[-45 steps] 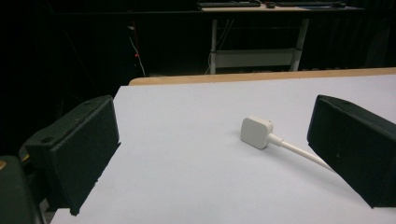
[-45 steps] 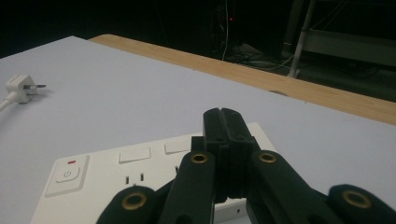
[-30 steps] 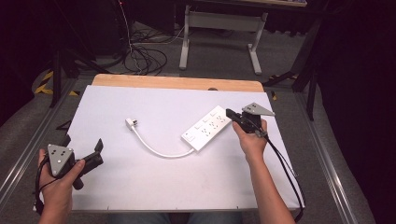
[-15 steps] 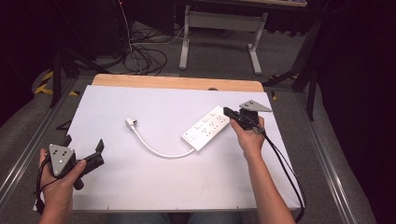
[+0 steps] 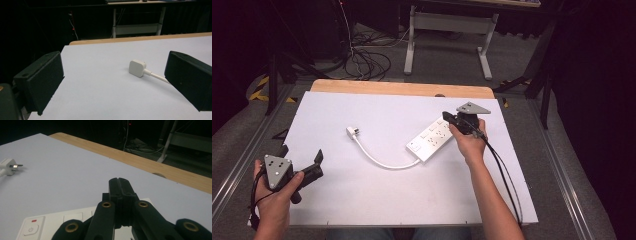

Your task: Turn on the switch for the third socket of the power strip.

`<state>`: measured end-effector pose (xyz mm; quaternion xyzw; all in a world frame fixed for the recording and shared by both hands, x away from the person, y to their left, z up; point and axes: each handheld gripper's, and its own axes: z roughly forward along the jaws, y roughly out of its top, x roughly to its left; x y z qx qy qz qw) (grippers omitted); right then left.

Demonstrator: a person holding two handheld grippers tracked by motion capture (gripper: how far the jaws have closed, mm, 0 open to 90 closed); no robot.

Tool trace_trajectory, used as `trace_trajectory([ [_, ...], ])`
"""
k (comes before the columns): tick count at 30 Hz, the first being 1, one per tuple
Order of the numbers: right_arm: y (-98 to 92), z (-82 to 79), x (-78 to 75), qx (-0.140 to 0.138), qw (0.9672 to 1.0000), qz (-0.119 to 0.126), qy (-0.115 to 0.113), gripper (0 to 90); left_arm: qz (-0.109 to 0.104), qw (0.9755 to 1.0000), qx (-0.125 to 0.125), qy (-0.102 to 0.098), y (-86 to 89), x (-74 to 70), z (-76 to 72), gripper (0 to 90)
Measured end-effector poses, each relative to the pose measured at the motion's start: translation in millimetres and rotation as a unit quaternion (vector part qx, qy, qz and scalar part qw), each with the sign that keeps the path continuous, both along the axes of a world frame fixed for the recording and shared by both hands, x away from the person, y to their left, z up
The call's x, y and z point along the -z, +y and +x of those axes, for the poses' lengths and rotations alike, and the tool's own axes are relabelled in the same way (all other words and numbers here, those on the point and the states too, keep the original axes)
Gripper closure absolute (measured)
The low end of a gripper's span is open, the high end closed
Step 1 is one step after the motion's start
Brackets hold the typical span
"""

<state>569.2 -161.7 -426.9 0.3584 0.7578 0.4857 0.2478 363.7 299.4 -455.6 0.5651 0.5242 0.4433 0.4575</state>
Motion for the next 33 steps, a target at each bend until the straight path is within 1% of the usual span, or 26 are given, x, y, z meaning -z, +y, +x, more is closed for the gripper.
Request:
trace_trajectory([
  [2, 5.4, 2.1, 0.7, -0.004, 1.0000, -0.006, 0.003, 90.0, 0.002, 1.0000, -0.001, 0.001, 1.5, -0.1, -1.7, 2.8],
  [4, 6.9, 3.0, 1.5, -0.005, 0.9999, -0.010, 0.005, 90.0, 0.002, 1.0000, -0.002, 0.000, 2.3, 0.1, -2.1, 2.8],
  [6, 6.5, 5.5, 3.9, -0.004, 0.9998, -0.015, 0.011, 90.0, 0.000, 1.0000, -0.003, 0.001, 3.2, 0.1, -2.9, 2.9],
  [8, 5.9, 6.3, 4.4, -0.001, 0.9998, -0.015, 0.012, 90.0, -0.001, 1.0000, -0.004, 0.000, 3.9, 0.2, -3.5, 2.9],
  [13, 3.0, 10.3, 5.1, 0.001, 0.9998, -0.013, 0.016, 90.0, 0.002, 1.0000, -0.005, 0.001, 3.6, 0.1, -3.9, 2.9],
  [14, 1.8, 12.1, 4.7, 0.001, 0.9997, -0.016, 0.016, 90.0, 0.003, 1.0000, -0.005, 0.001, 3.4, 0.2, -3.7, 2.9],
  [16, 0.4, 14.2, 4.2, 0.006, 0.9997, -0.010, 0.020, 90.0, 0.003, 1.0000, -0.006, 0.002, 3.3, 0.3, -3.5, 2.9],
  [20, -1.8, 17.5, 4.4, 0.009, 0.9997, -0.008, 0.023, 90.0, 0.001, 1.0000, -0.007, 0.003, 3.6, 0.5, -3.2, 3.0],
  [22, -2.3, 19.0, 4.7, 0.009, 0.9996, -0.009, 0.025, 90.0, 0.001, 1.0000, -0.007, 0.003, 3.8, 0.5, -3.1, 3.0],
  [23, -2.2, 20.4, 5.6, 0.008, 0.9995, -0.014, 0.027, 90.0, 0.001, 1.0000, -0.007, 0.003, 3.9, 0.6, -2.9, 3.0],
  [26, -1.7, 21.8, 6.5, 0.008, 0.9994, -0.014, 0.030, 90.0, 0.002, 1.0000, -0.006, 0.004, 3.4, 0.7, -2.8, 3.0],
  [28, 0.2, 23.9, 8.1, 0.008, 0.9993, -0.014, 0.034, 90.0, 0.001, 1.0000, -0.005, 0.004, 3.2, 0.8, -2.9, 3.0],
  [29, 0.9, 24.8, 8.7, 0.006, 0.9992, -0.019, 0.034, 90.0, 0.002, 1.0000, -0.005, 0.004, 3.4, 0.8, -3.0, 3.0],
  [31, 2.0, 25.4, 9.1, 0.007, 0.9992, -0.017, 0.036, 90.0, 0.002, 1.0000, -0.006, 0.004, 3.7, 0.8, -3.1, 3.0],
  [33, 4.2, 27.1, 10.4, 0.004, 0.9990, -0.023, 0.037, 90.0, 0.002, 1.0000, -0.006, 0.003, 4.0, 0.9, -3.1, 3.1],
])
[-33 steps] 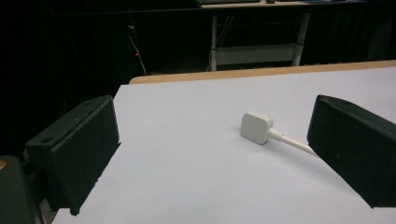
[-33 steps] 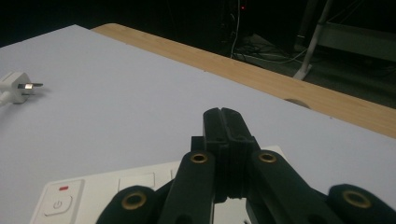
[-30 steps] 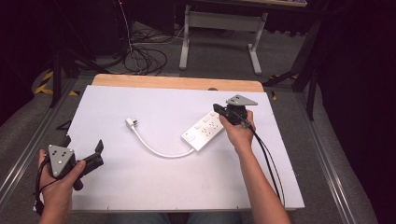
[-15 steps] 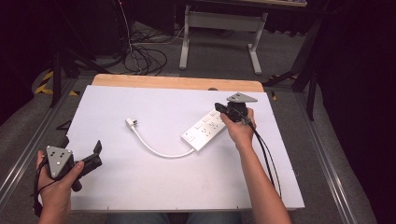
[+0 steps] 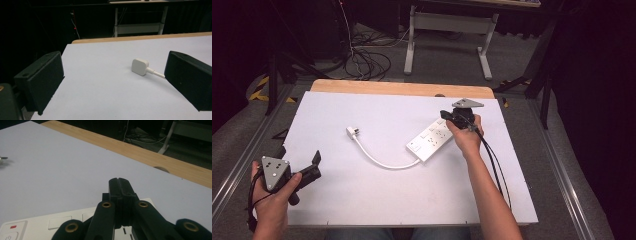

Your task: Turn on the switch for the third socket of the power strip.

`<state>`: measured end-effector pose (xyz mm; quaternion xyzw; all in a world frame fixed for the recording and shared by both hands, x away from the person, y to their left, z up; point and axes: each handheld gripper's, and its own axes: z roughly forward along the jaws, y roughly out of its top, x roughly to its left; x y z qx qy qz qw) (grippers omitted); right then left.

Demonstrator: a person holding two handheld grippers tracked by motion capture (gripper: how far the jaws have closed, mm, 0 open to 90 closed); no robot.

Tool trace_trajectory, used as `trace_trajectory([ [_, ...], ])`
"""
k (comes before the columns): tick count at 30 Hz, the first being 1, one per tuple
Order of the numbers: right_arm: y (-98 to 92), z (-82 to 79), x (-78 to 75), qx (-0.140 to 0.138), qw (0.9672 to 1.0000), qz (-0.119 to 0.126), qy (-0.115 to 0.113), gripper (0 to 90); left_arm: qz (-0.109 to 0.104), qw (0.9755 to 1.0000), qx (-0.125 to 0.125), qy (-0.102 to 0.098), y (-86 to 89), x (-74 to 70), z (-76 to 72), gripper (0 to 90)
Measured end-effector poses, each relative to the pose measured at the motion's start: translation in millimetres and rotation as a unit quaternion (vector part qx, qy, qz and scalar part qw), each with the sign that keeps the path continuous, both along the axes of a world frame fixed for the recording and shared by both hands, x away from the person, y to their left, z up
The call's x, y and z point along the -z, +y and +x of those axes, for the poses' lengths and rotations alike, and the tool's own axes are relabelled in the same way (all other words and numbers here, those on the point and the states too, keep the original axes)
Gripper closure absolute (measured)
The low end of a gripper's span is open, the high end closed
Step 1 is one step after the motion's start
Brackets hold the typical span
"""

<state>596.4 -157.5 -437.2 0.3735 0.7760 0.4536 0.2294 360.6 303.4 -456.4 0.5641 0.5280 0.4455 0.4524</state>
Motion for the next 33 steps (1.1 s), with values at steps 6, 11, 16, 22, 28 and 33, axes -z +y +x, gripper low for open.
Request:
trace_trajectory([
  [6, 1.9, 2.4, 2.7, -0.002, 1.0000, -0.001, 0.007, 90.0, -0.001, 1.0000, 0.001, 0.001, -0.6, 0.2, -0.8, 3.1],
  [11, 4.1, 5.0, 6.7, -0.002, 0.9999, -0.007, 0.013, 90.0, 0.001, 1.0000, 0.002, 0.001, -0.1, 0.2, -1.3, 3.1],
  [16, 4.1, 6.6, 8.1, -0.001, 0.9998, -0.012, 0.016, 90.0, 0.001, 1.0000, 0.000, 0.002, 0.2, 0.3, -1.8, 3.1],
  [22, 5.7, 7.6, 11.3, -0.003, 0.9996, -0.019, 0.022, 90.0, 0.000, 1.0000, 0.000, 0.002, 0.3, 0.2, -2.4, 3.2],
  [28, 8.2, 8.1, 14.0, -0.005, 0.9994, -0.024, 0.026, 90.0, 0.002, 1.0000, 0.002, 0.002, 0.3, 0.2, -2.2, 3.2],
  [33, 8.1, 8.5, 15.9, -0.004, 0.9992, -0.028, 0.028, 90.0, 0.003, 1.0000, 0.002, 0.003, 0.3, 0.1, -2.2, 3.2],
])
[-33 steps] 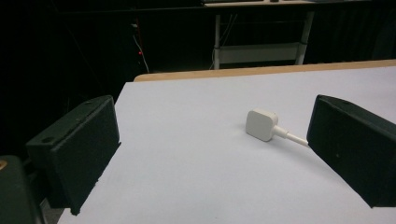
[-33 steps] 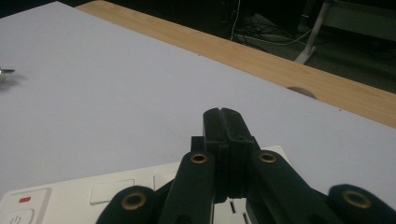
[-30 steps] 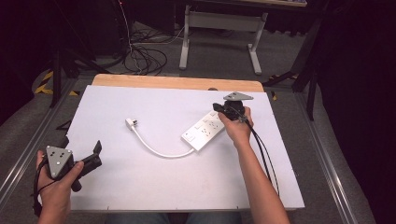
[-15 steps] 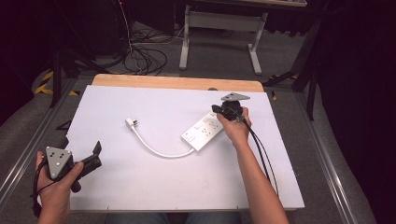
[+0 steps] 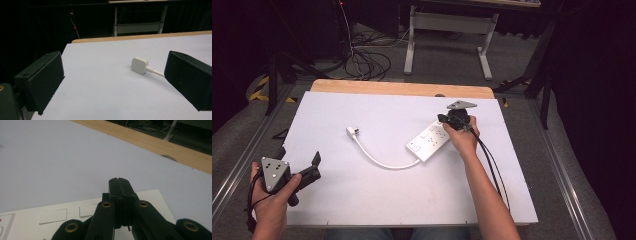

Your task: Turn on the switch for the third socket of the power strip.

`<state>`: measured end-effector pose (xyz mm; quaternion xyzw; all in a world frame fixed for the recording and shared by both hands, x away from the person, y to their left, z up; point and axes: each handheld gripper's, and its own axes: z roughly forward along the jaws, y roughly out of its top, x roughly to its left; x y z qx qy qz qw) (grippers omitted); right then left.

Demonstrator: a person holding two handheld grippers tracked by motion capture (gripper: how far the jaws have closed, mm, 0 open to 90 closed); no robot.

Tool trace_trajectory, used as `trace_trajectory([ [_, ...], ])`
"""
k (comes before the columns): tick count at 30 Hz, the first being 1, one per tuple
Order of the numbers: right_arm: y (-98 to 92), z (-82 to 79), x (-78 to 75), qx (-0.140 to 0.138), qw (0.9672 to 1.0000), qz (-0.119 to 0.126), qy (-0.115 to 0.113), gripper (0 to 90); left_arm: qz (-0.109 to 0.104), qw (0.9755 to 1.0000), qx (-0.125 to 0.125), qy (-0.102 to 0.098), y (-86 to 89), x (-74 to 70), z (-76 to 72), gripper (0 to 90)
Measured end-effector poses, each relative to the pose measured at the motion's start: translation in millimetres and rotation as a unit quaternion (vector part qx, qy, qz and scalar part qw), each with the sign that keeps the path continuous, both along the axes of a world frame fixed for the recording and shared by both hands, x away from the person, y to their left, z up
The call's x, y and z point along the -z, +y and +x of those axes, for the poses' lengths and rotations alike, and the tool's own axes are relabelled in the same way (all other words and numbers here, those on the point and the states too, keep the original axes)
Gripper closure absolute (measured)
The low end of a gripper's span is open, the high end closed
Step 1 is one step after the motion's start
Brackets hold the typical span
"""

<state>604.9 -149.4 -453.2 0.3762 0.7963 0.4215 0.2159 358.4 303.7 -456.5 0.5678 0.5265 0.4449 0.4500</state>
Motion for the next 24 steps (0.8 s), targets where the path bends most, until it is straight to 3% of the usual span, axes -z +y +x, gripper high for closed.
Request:
trace_trajectory([
  [11, 2.6, 4.4, 11.5, 0.007, 0.9996, -0.028, 0.001, 90.0, -0.003, 1.0000, 0.001, -0.001, -0.1, 0.2, -0.4, 3.2],
  [24, -1.0, 9.8, 17.9, 0.013, 0.9996, -0.024, 0.004, 90.0, -0.002, 1.0000, 0.000, -0.002, 0.4, 0.1, -1.1, 3.2],
])
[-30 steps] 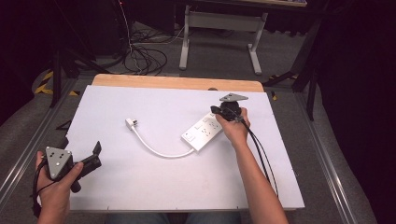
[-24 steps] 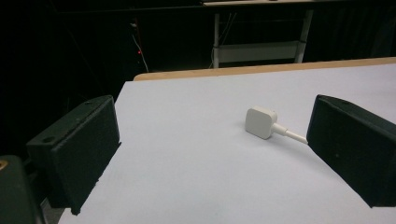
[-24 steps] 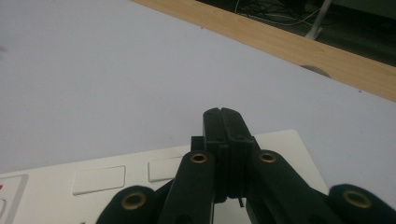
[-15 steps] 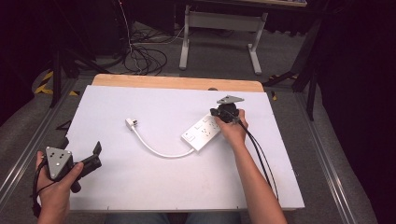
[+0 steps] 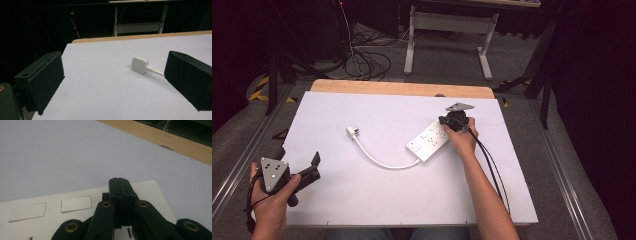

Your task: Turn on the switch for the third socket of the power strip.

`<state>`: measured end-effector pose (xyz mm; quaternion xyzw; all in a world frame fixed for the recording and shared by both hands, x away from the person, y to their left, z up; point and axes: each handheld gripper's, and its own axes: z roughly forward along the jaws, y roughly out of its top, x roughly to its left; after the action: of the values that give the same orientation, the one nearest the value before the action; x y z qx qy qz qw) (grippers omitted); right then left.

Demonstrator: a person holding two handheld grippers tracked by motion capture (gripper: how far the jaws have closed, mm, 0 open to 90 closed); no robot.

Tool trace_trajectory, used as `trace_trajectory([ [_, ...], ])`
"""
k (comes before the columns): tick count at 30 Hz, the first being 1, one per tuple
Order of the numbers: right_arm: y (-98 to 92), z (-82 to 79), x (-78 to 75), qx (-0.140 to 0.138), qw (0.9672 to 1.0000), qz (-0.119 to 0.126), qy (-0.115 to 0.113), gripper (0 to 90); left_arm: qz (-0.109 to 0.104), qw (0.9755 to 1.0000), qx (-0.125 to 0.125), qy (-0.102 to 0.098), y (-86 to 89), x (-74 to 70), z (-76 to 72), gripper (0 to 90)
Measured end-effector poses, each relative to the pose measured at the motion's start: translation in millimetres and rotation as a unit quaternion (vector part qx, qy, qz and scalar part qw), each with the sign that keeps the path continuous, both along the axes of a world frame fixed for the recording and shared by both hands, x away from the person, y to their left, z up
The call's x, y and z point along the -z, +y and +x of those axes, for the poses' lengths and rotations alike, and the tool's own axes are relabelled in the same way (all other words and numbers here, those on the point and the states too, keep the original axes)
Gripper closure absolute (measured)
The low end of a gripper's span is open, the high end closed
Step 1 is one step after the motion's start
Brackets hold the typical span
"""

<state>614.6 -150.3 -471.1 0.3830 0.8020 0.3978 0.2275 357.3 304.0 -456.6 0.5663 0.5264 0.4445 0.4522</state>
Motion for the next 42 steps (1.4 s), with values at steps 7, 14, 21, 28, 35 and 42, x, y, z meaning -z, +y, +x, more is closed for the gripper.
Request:
trace_trajectory([
  [7, 1.9, -0.5, 0.6, -0.004, 1.0000, -0.002, -0.004, 90.0, 0.003, 1.0000, 0.002, 0.002, -0.5, 0.1, 0.7, 3.3],
  [14, 3.4, -1.6, 2.6, -0.001, 0.9999, -0.003, -0.015, 90.0, 0.003, 1.0000, 0.005, 0.003, -1.0, 0.2, 1.7, 3.3],
  [21, 15.2, -9.0, 4.6, -0.014, 0.9985, -0.041, -0.035, 90.0, 0.002, 1.0000, 0.005, 0.001, -1.0, -0.7, 0.5, 3.3],
  [28, 12.3, -9.1, 5.7, -0.013, 0.9990, -0.028, -0.034, 90.0, 0.000, 1.0000, 0.005, 0.002, -0.4, -0.8, 0.2, 3.3],
  [35, 12.2, -9.5, 6.3, -0.012, 0.9989, -0.026, -0.036, 90.0, -0.001, 1.0000, 0.004, 0.002, -1.0, -0.7, 0.5, 3.3],
  [42, 11.9, -9.8, 6.7, -0.011, 0.9990, -0.024, -0.037, 90.0, -0.002, 1.0000, 0.006, -0.002, -0.9, -0.9, -1.4, 3.3],
])
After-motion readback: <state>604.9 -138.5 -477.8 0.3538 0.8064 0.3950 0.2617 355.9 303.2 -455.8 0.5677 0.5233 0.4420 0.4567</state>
